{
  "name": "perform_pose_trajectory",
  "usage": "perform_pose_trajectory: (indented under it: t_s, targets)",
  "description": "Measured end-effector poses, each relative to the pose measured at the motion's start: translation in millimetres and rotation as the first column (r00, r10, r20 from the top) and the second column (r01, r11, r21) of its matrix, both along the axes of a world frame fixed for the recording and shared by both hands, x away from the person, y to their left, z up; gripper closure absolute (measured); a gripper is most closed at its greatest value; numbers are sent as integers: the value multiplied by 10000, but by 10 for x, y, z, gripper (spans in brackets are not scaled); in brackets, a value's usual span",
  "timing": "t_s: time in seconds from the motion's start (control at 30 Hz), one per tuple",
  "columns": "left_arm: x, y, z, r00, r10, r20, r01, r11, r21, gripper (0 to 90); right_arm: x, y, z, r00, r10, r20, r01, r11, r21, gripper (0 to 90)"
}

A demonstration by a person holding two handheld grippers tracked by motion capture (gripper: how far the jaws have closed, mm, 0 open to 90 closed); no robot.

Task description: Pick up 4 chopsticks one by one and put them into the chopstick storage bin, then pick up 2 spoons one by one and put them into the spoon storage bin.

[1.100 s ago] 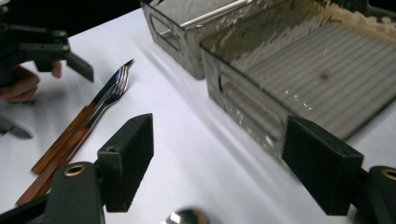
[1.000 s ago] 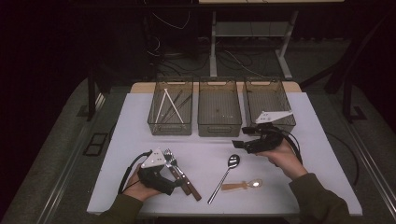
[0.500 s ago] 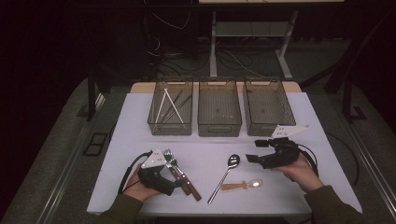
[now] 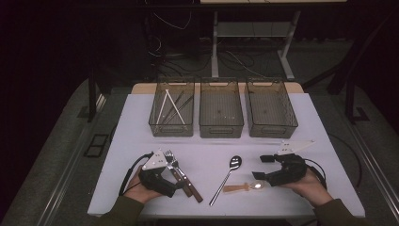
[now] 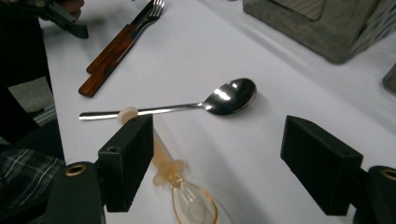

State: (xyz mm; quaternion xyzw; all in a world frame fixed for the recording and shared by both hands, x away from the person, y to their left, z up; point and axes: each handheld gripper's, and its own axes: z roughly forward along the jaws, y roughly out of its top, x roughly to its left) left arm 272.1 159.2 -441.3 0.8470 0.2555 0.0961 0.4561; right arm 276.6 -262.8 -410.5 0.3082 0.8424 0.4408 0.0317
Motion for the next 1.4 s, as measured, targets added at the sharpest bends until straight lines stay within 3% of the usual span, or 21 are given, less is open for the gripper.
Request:
perform_pose_trajectory:
  t_s: [0.33, 0.67, 0.87, 0.93, 1.4]
  targets:
    - [-2, 7, 2, 10000, -15, 11, 15, 10000, -10, 0, -93, 12, -100, 9983, 390, -435, -397, 9991, -168, 272]
    - [-4, 0, 0, 10000, -36, -15, 36, 10000, 6, 0, -88, 126, -166, 9962, 747, -445, -773, 9951, -613, 429]
    - [-3, -1, -2, 10000, -56, -19, 56, 10000, -14, 0, -84, 243, -217, 9901, 1261, -610, -1316, 9867, -957, 476]
    - [-2, -3, -4, 10000, -81, -21, 81, 10000, 8, 0, -79, 283, -232, 9828, 1639, -856, -1721, 9800, -996, 501]
    - [-1, -5, -5, 9999, -112, -28, 112, 9999, 8, 0, -19, 408, -329, 9752, 2031, -876, -2149, 9636, -1590, 569]
